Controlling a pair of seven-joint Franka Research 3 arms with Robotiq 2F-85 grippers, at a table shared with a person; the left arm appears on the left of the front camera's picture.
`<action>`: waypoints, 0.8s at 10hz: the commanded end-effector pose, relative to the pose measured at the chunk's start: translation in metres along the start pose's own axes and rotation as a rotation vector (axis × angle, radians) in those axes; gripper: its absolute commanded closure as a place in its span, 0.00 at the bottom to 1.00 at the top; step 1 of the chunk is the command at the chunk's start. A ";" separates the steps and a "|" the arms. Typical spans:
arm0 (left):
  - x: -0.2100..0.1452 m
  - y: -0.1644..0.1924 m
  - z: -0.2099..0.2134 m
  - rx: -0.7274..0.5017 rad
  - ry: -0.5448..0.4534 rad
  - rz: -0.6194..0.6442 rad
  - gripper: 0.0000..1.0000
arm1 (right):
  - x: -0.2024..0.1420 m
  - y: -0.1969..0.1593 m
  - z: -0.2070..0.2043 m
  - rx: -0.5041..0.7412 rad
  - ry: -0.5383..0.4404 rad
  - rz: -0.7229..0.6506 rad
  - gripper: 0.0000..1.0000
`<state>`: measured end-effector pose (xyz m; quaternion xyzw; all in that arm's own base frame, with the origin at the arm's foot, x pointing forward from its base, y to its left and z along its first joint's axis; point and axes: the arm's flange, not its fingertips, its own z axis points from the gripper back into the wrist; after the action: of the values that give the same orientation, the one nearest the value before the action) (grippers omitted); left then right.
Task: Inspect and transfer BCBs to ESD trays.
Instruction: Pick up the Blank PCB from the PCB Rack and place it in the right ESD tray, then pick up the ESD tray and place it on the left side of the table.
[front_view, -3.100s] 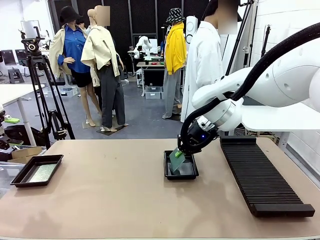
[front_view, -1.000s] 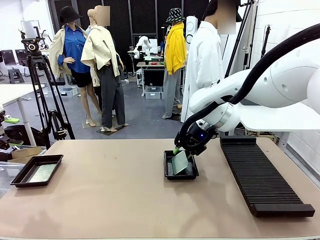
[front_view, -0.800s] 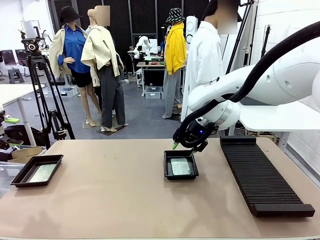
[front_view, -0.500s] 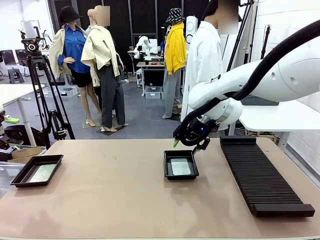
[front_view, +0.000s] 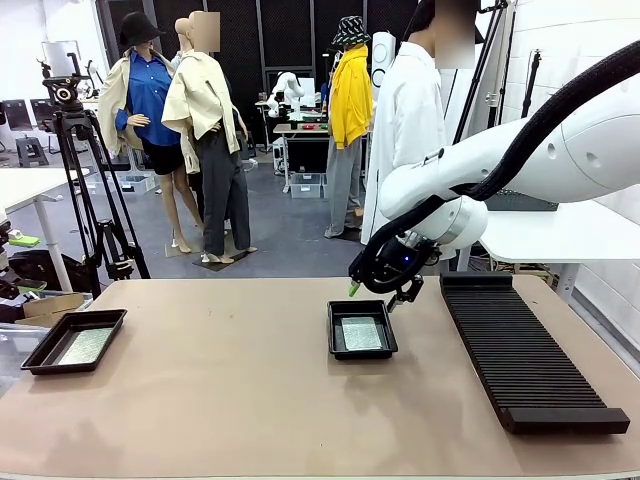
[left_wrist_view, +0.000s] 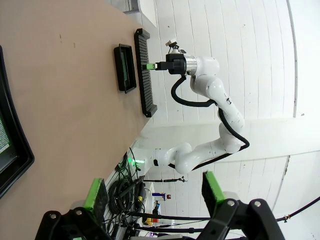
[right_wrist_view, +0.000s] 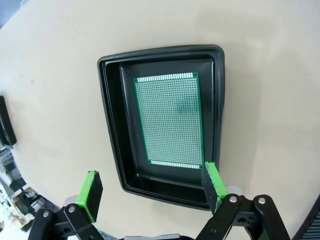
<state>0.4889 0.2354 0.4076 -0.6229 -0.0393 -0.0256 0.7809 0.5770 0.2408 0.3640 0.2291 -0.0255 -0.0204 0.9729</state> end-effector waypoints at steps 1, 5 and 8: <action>0.000 -0.001 0.001 -0.001 -0.001 -0.002 0.00 | 0.001 0.001 0.001 0.006 -0.002 0.002 0.00; 0.000 -0.001 0.001 -0.001 -0.001 -0.002 0.00 | 0.001 0.001 0.001 0.006 -0.002 0.002 0.00; 0.000 -0.001 0.001 -0.001 -0.001 -0.002 0.00 | 0.001 0.001 0.001 0.006 -0.002 0.002 0.00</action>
<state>0.4889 0.2354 0.4076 -0.6229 -0.0394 -0.0256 0.7809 0.5774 0.2410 0.3648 0.2294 -0.0263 -0.0202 0.9728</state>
